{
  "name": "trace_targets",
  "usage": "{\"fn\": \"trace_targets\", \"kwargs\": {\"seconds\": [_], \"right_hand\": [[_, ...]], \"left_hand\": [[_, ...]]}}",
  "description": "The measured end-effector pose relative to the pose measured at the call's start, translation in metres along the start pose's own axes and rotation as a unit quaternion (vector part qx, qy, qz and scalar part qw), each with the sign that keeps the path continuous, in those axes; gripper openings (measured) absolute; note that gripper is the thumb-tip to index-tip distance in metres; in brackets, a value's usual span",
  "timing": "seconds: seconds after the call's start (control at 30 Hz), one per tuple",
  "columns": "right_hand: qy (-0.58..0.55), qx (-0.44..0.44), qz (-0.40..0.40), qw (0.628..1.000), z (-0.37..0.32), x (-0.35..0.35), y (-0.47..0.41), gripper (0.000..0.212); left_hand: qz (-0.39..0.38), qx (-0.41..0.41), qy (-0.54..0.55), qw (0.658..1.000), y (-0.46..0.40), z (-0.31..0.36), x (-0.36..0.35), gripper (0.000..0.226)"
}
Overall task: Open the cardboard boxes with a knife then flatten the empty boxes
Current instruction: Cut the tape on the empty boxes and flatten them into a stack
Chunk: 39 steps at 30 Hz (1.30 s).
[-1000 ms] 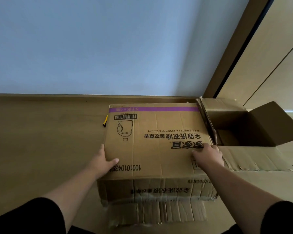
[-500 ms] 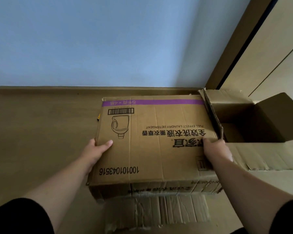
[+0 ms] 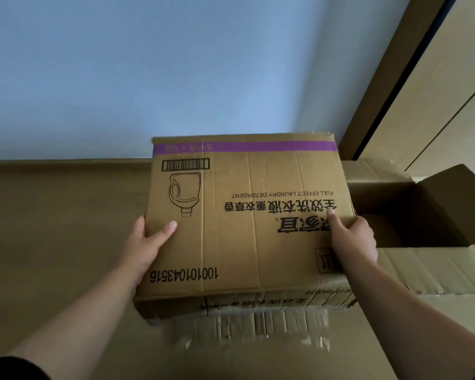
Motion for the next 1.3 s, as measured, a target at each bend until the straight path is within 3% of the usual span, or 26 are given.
{"fn": "trace_targets", "kwargs": {"seconds": [0.2,0.3,0.53,0.7,0.93,1.03,1.23,1.3], "right_hand": [[-0.177,0.12,0.007,0.977,-0.023,0.013,0.015,0.07],[-0.219,0.122,-0.031,0.967,-0.02,0.008,0.024,0.081],[-0.154,0.1,-0.094,0.978,0.01,-0.012,0.036,0.109],[-0.097,0.07,-0.158,0.98,0.036,-0.019,0.04,0.091],[-0.073,0.027,-0.176,0.981,0.045,-0.016,0.043,0.074],[-0.058,0.013,-0.191,0.98,0.045,-0.003,0.05,0.076],[-0.016,0.002,-0.228,0.974,0.038,0.037,0.076,0.085],[-0.037,-0.002,-0.225,0.974,0.038,0.052,0.086,0.093]], "left_hand": [[0.044,-0.113,0.006,0.993,0.012,0.04,0.025,0.106],[0.064,-0.112,-0.011,0.992,0.011,0.038,0.034,0.111],[0.063,-0.01,-0.061,0.996,0.016,-0.018,0.035,0.11],[0.026,0.052,-0.082,0.995,0.03,-0.06,0.027,0.104],[0.015,0.086,-0.129,0.988,0.04,-0.065,0.034,0.097],[-0.027,0.103,-0.156,0.982,0.051,-0.059,0.037,0.081],[-0.073,0.096,-0.084,0.989,0.095,-0.046,0.05,0.097],[-0.065,0.093,-0.042,0.993,0.112,-0.039,0.049,0.079]]}}
Point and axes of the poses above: each hand's wrist, its own y-axis away from the middle knuckle, its own x-axis out of the back of the hand, z = x × y, the point moved 3 cm from there along -y, towards the middle knuckle, and after that the axes turned 10 degrees about -z, right-handed, at the moved point
